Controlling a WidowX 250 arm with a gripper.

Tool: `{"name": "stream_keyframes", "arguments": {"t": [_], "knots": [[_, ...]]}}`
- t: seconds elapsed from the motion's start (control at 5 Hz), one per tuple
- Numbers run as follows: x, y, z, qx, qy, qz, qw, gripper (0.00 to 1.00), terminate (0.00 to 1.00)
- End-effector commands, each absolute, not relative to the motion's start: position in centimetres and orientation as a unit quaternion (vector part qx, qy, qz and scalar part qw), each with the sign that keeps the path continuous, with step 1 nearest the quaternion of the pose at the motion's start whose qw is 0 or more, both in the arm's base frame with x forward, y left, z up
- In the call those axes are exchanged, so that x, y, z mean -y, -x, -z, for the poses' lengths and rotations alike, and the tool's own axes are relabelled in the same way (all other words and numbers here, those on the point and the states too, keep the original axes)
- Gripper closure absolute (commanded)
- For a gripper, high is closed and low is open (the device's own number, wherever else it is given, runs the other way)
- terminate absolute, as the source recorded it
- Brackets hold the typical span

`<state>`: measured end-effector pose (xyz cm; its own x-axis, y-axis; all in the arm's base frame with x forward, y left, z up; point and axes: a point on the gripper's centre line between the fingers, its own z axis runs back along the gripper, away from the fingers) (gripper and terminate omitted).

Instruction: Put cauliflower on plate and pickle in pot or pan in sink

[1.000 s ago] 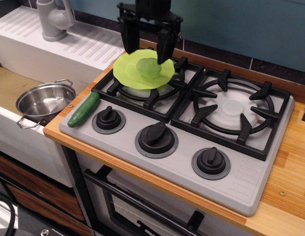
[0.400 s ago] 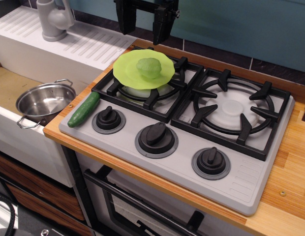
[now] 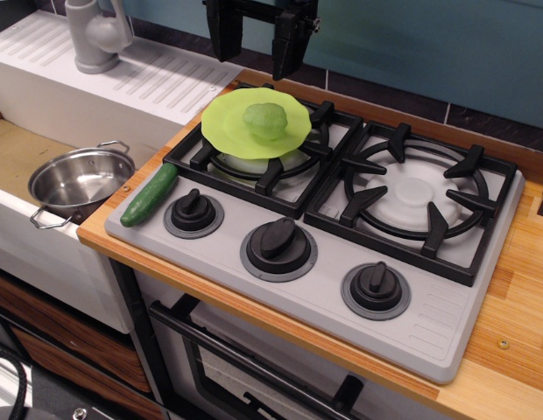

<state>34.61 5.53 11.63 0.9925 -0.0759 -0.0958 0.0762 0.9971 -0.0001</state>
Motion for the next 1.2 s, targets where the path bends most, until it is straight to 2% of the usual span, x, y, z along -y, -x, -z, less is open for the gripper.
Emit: {"name": "stream_keyframes", "arguments": {"t": [0.0,0.2,0.4,0.8,1.0], "knots": [[-7.1,-31.5,-15.5,0.049,0.001,-0.009,0.999,0.00,0.00],[-8.1,-30.1,-15.1,0.082,0.014,-0.012,0.996,0.00,0.00],[-9.4,-29.2,-14.1,0.120,0.005,-0.017,0.993,0.00,0.00],[-11.4,-28.1,-11.5,0.162,-0.001,-0.016,0.987,0.00,0.00],[-12.0,-27.7,-10.5,0.174,-0.028,-0.029,0.984,0.00,0.00]]}}
